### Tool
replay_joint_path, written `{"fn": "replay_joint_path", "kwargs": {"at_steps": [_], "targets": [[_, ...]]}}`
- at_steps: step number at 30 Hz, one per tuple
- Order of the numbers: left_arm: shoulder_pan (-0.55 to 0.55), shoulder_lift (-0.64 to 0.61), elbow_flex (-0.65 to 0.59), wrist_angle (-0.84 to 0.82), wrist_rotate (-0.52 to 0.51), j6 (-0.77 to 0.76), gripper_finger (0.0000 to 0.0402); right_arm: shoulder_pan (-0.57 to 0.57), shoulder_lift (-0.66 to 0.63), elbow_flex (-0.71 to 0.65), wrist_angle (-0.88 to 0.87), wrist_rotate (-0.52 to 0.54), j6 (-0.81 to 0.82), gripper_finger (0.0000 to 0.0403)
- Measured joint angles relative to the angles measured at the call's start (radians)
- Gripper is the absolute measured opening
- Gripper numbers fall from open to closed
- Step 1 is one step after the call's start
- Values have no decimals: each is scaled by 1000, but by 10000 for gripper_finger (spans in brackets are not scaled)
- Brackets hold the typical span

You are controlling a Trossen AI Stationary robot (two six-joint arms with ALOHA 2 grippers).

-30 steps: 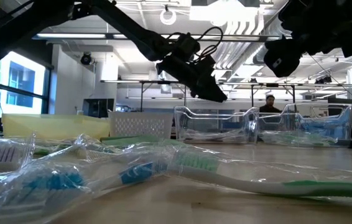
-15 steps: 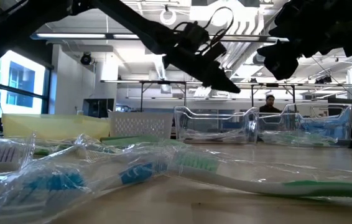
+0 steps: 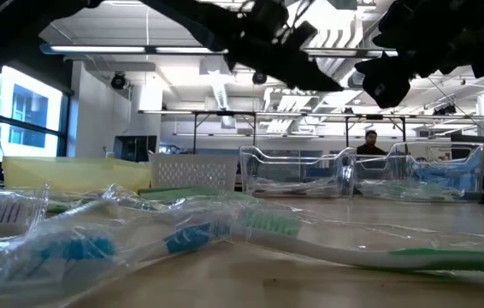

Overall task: Pick & Place Toothbrushes
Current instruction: Put the violet toothbrush into the left transparent bin

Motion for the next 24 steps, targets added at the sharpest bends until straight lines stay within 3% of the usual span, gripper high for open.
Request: {"fn": "replay_joint_path", "kwargs": {"at_steps": [6,9,14,16,20,24], "targets": [[-41,-66,-4,-68,-13,35,207,0,0,0,0,-3,-19,175],[-71,-105,-71,-58,-18,23,207,0,0,0,-1,-44,-19,175],[-116,-240,-324,106,-130,21,207,0,0,0,0,-109,-19,175],[-134,-307,-448,252,-170,25,207,0,0,0,-1,-110,-19,175],[-151,-443,-707,524,-176,44,207,0,0,0,-1,-109,-25,175],[-149,-562,-908,671,-165,73,207,0,0,0,9,-103,-68,175]]}}
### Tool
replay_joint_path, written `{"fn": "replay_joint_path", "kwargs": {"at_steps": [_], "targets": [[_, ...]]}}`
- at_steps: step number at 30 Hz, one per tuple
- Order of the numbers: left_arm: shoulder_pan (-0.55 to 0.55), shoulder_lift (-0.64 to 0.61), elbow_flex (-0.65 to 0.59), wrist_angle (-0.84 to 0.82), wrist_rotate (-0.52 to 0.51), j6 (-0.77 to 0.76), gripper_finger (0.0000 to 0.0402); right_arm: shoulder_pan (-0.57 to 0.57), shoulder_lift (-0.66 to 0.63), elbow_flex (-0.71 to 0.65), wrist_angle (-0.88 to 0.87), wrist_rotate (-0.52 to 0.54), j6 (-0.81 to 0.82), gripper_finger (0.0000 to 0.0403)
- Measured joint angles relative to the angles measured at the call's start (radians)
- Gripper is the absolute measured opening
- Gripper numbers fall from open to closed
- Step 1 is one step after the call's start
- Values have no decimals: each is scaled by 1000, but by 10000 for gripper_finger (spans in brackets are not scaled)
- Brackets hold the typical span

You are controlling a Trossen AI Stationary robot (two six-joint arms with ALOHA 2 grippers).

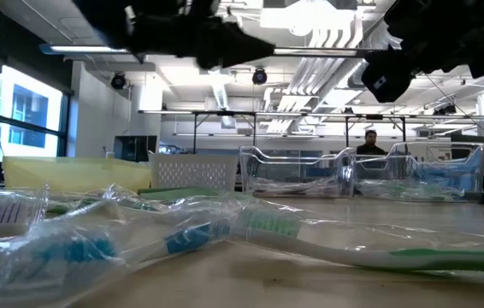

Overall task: Pick & Place Toothbrushes
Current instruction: Put the violet toothbrush into the left transparent bin

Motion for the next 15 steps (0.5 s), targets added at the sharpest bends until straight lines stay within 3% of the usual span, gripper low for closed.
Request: {"fn": "replay_joint_path", "kwargs": {"at_steps": [5,15], "targets": [[2,-112,-139,4,13,-33,207,0,0,0,33,0,-35,175],[1,-162,-161,-28,239,-252,207,0,0,0,104,0,-39,175]]}}
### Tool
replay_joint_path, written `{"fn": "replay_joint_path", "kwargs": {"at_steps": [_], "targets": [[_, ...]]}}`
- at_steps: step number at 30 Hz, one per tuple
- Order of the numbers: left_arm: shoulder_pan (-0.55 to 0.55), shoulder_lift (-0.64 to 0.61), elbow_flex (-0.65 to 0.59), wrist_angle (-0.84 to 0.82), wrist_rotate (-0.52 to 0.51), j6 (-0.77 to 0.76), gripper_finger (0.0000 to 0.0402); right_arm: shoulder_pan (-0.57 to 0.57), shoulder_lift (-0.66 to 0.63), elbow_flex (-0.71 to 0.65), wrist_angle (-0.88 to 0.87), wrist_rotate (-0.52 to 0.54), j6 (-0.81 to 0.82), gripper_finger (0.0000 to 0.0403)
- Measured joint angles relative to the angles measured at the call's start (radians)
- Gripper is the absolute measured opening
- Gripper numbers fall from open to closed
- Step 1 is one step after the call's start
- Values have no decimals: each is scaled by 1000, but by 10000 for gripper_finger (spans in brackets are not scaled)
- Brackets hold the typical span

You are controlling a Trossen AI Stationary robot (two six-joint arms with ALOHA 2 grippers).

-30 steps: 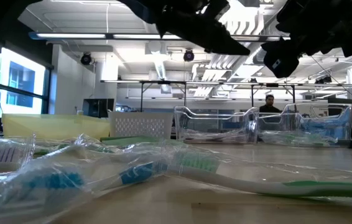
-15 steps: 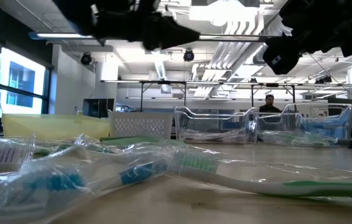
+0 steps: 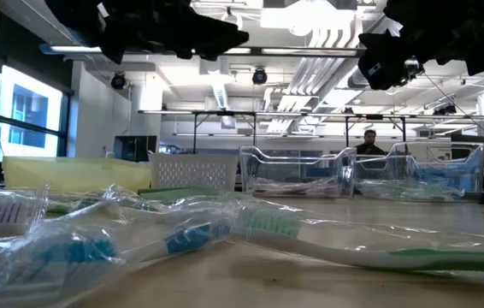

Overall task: Pick & Place Toothbrushes
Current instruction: Put the violet toothbrush into the left transparent bin

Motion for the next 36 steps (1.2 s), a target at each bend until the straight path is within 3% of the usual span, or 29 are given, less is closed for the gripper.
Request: {"fn": "replay_joint_path", "kwargs": {"at_steps": [17,21,28,33,36], "targets": [[0,0,0,-60,22,-13,207,0,0,0,-1,31,-78,175],[1,-6,0,-58,20,71,207,0,0,0,2,51,-31,175],[46,-92,-20,-108,10,147,207,-5,-64,0,5,45,-19,175],[47,-209,-132,-93,-20,145,207,-5,-161,0,-65,51,-49,175],[46,-293,-223,-2,-35,136,207,-5,-209,0,-97,67,-52,175]]}}
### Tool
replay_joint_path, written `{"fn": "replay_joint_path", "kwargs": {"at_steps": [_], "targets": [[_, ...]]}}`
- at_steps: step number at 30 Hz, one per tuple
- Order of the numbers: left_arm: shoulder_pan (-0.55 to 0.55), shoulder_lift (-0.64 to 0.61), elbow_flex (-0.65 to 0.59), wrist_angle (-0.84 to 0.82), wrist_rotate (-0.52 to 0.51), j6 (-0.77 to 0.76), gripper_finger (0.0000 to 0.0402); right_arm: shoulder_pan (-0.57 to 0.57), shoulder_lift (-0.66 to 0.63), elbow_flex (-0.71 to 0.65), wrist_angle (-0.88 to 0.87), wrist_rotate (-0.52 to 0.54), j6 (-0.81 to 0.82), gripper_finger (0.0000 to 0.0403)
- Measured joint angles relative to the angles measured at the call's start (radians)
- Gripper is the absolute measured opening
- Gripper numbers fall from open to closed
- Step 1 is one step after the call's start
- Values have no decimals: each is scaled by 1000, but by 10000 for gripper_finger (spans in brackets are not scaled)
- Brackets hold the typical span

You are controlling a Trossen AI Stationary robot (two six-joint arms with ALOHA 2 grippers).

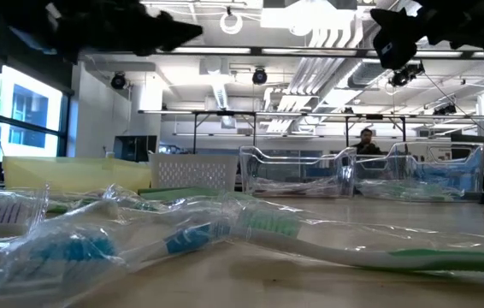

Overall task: Pick & Place Toothbrushes
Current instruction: Put the violet toothbrush into the left transparent bin

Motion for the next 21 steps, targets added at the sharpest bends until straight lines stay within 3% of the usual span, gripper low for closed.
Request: {"fn": "replay_joint_path", "kwargs": {"at_steps": [6,12,21], "targets": [[0,-138,-145,125,3,-56,207,0,-14,0,-6,37,0,175],[0,-174,-155,123,6,-274,207,1,10,0,-12,36,0,175],[0,-174,-155,104,-7,-308,207,1,33,0,-17,113,0,175]]}}
